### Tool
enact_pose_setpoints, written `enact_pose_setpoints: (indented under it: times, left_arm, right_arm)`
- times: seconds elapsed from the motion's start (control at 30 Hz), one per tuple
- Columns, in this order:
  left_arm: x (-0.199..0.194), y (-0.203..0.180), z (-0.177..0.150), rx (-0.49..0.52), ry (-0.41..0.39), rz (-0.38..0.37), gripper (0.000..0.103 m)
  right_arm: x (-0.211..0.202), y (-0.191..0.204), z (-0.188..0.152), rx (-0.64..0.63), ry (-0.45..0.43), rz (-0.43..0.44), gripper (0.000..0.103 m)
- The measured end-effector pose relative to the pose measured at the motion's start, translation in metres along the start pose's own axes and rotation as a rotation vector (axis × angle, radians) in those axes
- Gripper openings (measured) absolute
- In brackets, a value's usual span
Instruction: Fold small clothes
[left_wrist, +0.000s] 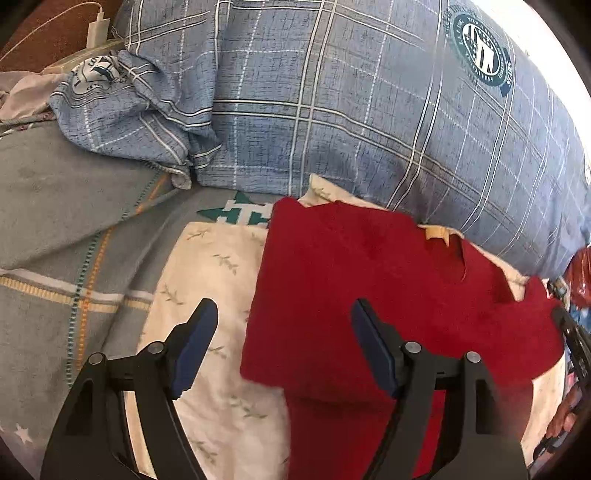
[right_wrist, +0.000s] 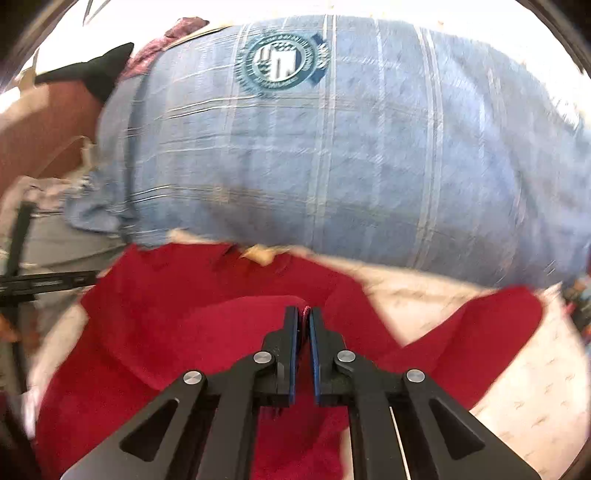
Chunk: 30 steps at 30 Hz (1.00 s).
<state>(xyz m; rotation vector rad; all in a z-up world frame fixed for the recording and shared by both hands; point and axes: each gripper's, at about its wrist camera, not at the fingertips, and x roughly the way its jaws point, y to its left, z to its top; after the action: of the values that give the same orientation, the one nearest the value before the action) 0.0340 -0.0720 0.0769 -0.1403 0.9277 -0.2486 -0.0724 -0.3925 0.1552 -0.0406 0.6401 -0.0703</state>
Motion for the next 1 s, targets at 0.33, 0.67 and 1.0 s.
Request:
enact_pose_setpoints:
  times: [0.33, 0.67, 1.0]
  left_arm:
    - [0.041, -0.018, -0.02, 0.052, 0.08, 0.024, 0.076]
    - [0.036, -0.021, -0.022, 0.066, 0.077, 0.057, 0.079]
    - [0.01, -0.026, -0.036, 0.093, 0.046, 0.079, 0.079]
  right_arm:
    - [0.04, -0.031, -0.02, 0.151, 0.121, -0.079, 0.037]
    - [0.078, -0.025, -0.04, 0.172, 0.228, -0.011, 0.038]
    - [0.043, -0.007, -0.067, 0.084, 0.227, -0.051, 0.041]
